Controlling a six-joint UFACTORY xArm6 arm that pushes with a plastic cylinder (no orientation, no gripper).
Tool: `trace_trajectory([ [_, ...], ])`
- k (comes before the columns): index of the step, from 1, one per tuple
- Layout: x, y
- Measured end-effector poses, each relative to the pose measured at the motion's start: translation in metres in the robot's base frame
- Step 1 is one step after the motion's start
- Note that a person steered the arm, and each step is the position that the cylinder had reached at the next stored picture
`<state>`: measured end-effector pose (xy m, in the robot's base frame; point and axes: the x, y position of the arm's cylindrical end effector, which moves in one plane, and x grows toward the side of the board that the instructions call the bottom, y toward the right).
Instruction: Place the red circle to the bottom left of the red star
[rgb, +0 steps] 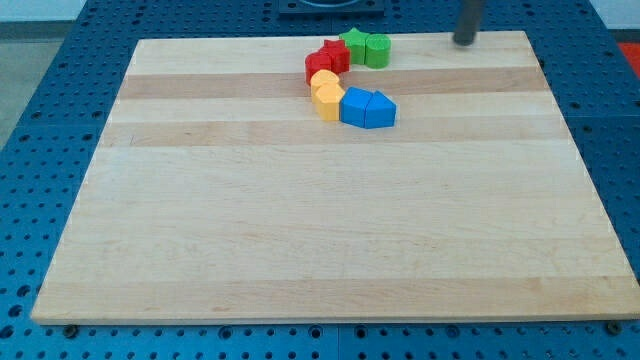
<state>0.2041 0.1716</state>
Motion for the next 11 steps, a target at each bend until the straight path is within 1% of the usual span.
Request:
trace_trajectory([
  [1, -0.004, -0.03],
  [4, 0.001, -0.023],
  [5, 0.026, -0.017],
  [6, 0.041, -0.018],
  [8, 0.06, -0.059],
  [11, 0.058, -0.139],
])
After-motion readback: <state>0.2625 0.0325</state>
